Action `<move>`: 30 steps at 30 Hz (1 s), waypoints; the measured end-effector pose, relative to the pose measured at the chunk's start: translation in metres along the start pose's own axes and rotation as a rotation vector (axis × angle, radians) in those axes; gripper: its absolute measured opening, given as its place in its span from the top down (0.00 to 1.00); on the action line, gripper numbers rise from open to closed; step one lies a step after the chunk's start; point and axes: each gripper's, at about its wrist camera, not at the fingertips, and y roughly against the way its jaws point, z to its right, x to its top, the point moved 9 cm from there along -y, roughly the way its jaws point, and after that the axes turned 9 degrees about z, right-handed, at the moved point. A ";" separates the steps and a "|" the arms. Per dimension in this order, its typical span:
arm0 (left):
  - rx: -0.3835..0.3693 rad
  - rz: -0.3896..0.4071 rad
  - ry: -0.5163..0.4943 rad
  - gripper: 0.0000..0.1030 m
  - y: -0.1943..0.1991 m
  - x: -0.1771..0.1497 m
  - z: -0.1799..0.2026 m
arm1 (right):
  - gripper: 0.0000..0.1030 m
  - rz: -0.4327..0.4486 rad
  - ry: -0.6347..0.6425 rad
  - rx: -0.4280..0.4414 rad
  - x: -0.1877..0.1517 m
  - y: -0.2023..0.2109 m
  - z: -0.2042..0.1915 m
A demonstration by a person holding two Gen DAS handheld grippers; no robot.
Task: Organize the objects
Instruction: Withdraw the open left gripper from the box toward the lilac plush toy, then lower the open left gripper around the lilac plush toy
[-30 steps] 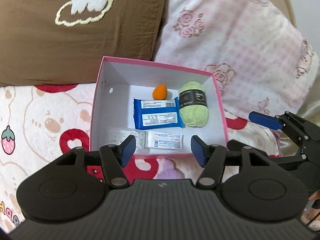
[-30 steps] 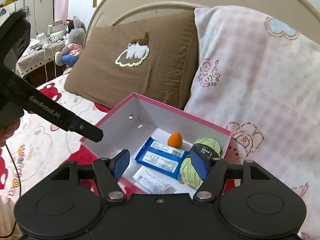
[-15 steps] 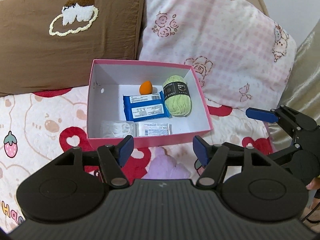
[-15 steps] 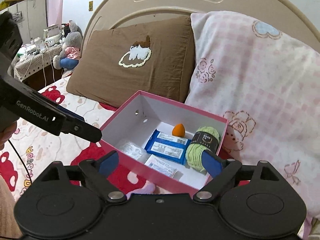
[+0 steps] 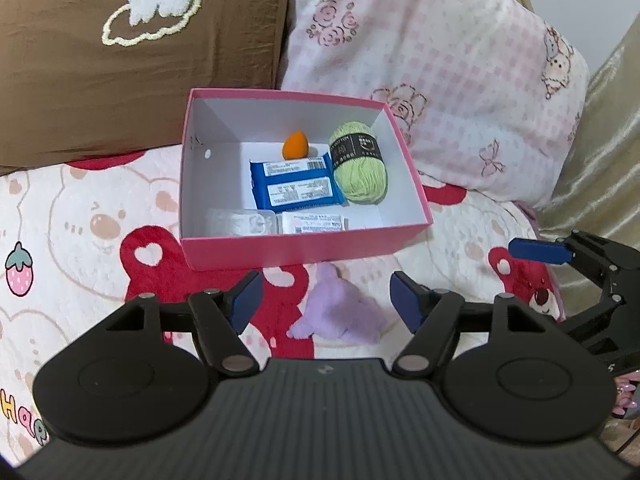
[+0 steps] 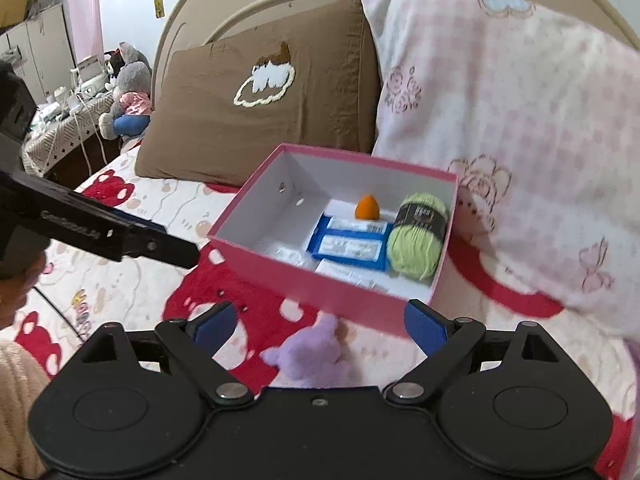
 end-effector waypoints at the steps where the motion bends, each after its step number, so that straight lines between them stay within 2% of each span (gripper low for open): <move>1: -0.002 -0.003 -0.005 0.31 -0.001 -0.002 0.000 | 0.09 -0.007 -0.011 0.008 -0.004 0.000 -0.001; 5: -0.021 -0.027 0.006 0.28 -0.010 -0.013 0.000 | 0.09 -0.029 -0.051 0.021 -0.019 -0.003 -0.001; 8: -0.035 -0.052 0.024 0.28 -0.018 -0.024 -0.003 | 0.09 -0.029 -0.072 -0.009 -0.028 -0.007 0.002; 13: -0.014 -0.052 -0.019 0.28 -0.030 -0.039 -0.008 | 0.10 -0.054 -0.078 -0.043 -0.039 -0.015 0.003; 16: -0.036 -0.049 -0.034 0.28 -0.039 -0.046 -0.013 | 0.10 -0.081 -0.091 -0.039 -0.051 -0.019 -0.002; 18: -0.024 -0.056 -0.001 0.28 -0.049 -0.049 -0.022 | 0.10 -0.101 -0.099 -0.038 -0.059 -0.025 -0.006; 24: 0.009 -0.077 -0.007 0.28 -0.069 -0.068 -0.037 | 0.10 -0.151 -0.134 -0.037 -0.082 -0.053 -0.016; 27: 0.031 -0.094 -0.028 0.28 -0.076 -0.080 -0.038 | 0.10 -0.191 -0.088 -0.046 -0.094 -0.066 -0.025; 30: 0.020 -0.117 -0.030 0.28 -0.087 -0.089 -0.036 | 0.10 -0.200 -0.044 -0.048 -0.100 -0.075 -0.034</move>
